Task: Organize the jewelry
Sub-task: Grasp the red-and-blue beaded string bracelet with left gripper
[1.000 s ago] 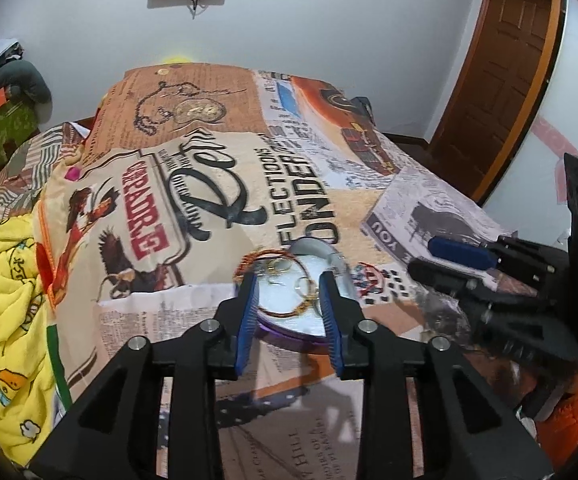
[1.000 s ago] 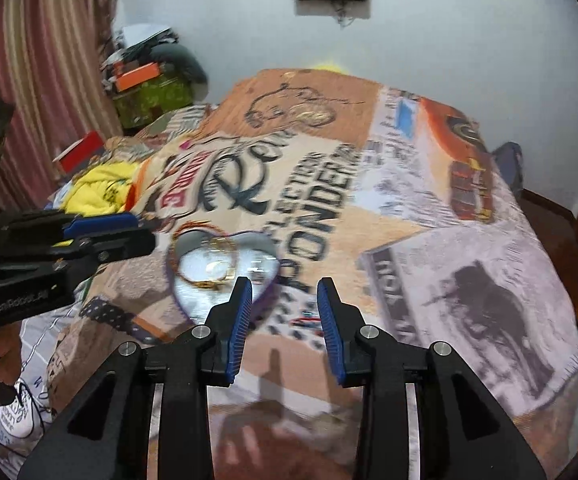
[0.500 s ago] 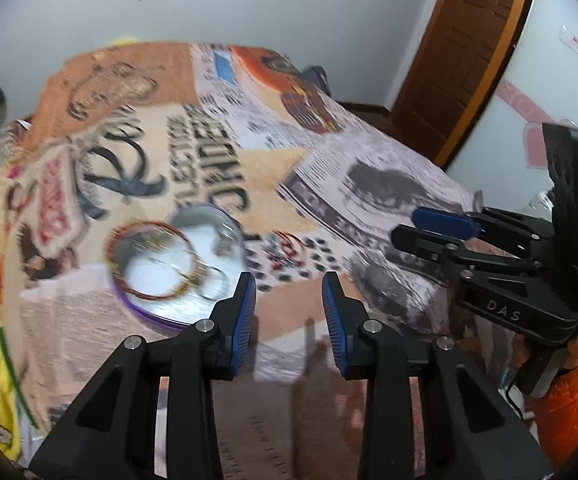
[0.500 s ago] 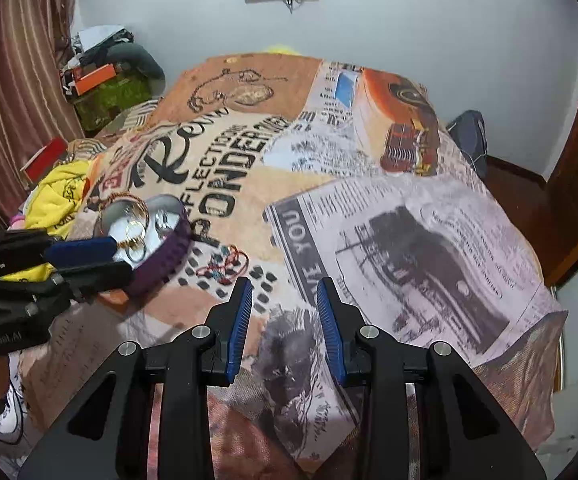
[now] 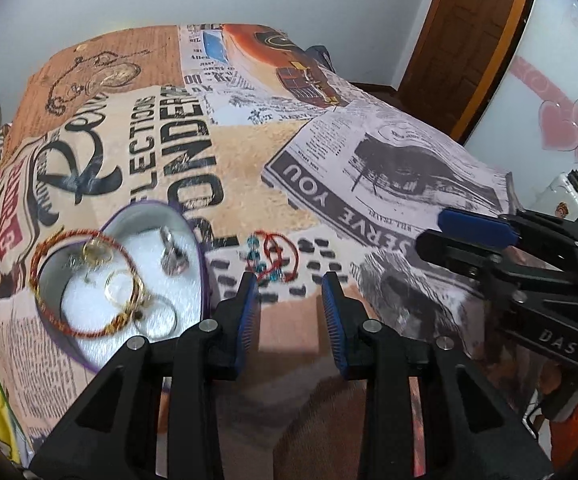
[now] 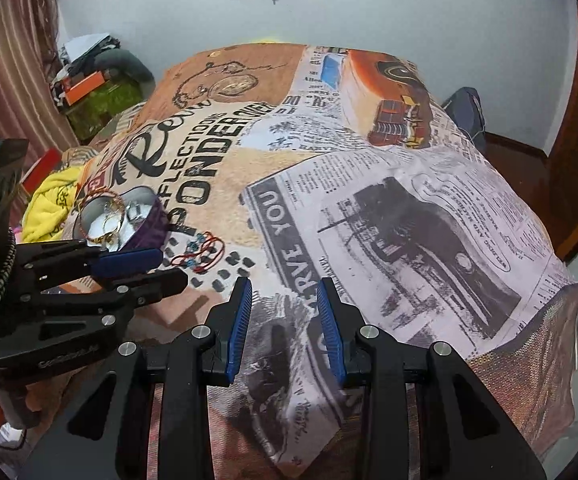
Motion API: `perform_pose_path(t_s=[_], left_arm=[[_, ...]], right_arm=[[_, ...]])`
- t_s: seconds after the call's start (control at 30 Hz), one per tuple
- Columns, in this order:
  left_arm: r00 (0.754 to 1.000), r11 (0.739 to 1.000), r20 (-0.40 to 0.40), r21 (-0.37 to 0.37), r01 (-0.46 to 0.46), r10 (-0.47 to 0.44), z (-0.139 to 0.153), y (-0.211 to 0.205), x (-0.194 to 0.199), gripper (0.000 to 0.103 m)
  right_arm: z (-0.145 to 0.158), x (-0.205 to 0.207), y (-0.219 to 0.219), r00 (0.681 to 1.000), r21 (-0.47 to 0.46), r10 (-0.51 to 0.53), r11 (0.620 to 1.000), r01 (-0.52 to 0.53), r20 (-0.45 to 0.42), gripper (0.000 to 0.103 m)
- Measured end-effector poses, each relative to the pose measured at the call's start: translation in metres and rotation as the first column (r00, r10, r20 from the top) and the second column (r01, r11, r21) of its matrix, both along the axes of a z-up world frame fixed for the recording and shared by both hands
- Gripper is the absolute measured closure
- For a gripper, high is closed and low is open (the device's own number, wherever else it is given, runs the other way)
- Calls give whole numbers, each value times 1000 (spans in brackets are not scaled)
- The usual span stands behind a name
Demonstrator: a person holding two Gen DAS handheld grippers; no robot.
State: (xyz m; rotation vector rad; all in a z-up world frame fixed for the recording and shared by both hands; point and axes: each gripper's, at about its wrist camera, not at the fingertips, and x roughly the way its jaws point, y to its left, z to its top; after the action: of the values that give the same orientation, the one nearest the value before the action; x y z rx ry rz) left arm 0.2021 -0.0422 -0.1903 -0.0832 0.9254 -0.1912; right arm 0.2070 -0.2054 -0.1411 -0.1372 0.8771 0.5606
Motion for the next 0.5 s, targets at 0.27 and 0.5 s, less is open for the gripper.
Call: perform_pose_path(t_s=[0.27, 0.5], left_arm=[[1000, 996, -7, 80, 28, -27, -8, -15, 19, 70], [995, 978, -31, 184, 99, -95, -15, -32, 25, 98]], right_arm=[[-2, 5, -23, 998, 1, -57, 998, 57, -14, 72], [-2, 7, -41, 995, 17, -93, 996, 93, -26, 72]])
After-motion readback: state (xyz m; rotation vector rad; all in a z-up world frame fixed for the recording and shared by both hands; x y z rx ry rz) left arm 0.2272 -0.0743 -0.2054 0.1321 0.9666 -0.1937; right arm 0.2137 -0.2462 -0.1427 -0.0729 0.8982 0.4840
